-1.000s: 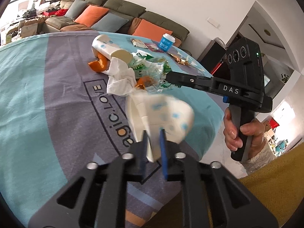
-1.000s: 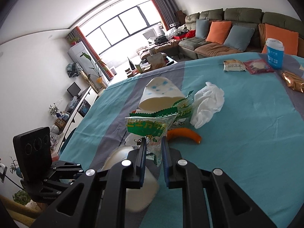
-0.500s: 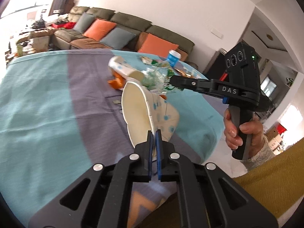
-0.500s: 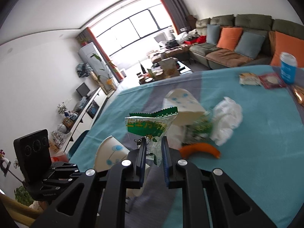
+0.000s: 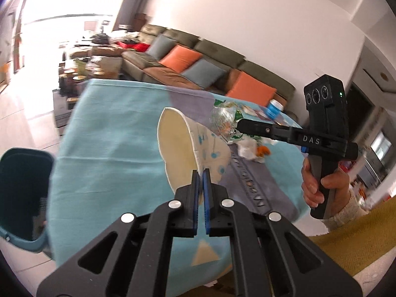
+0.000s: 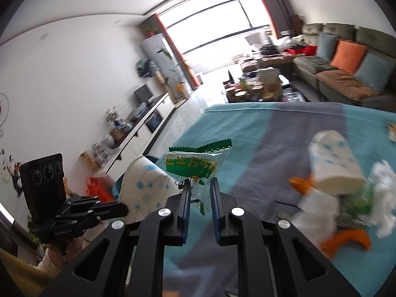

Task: Collect trash
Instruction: 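Carry the paper cup and snack bag to the teal bin and open both grippers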

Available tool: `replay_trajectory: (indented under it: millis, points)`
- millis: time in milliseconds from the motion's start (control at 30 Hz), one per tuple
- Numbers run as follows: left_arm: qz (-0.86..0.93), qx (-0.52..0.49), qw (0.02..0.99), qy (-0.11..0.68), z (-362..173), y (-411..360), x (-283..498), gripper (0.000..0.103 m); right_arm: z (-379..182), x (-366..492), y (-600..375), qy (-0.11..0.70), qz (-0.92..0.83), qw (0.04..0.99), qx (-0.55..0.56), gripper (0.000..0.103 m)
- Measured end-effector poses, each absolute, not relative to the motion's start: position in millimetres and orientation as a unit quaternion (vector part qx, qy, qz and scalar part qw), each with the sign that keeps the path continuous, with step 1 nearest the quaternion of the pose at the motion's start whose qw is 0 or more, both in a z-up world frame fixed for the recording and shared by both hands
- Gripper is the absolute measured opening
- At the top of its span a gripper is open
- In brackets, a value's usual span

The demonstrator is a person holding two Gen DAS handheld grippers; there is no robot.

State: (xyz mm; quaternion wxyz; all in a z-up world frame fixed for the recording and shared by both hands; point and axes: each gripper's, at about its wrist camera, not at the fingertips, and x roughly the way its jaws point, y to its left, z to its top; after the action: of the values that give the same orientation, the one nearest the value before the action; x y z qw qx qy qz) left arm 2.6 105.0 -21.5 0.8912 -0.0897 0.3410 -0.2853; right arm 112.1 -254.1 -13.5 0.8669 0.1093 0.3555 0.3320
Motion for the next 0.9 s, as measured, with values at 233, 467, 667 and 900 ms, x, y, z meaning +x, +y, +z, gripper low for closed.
replay_trajectory:
  millis: [233,467,667,900]
  points:
    - [-0.213,-0.114,0.912,0.330,-14,163,-4,0.004,-10,136,-197,0.366,0.382,0.843,0.094,0.014]
    - [-0.152,-0.134,0.925,0.320,-10,215,-12,0.004,-7,156,-136,0.377,0.423,0.822,0.066,0.014]
    - [-0.103,-0.148,0.931,0.318,-11,253,-16,0.004,-13,170,-88,0.391,0.448,0.803,0.039,0.014]
    - [-0.056,-0.164,0.929,0.327,-22,290,-10,0.004,-23,175,-42,0.408,0.464,0.786,0.006,0.014]
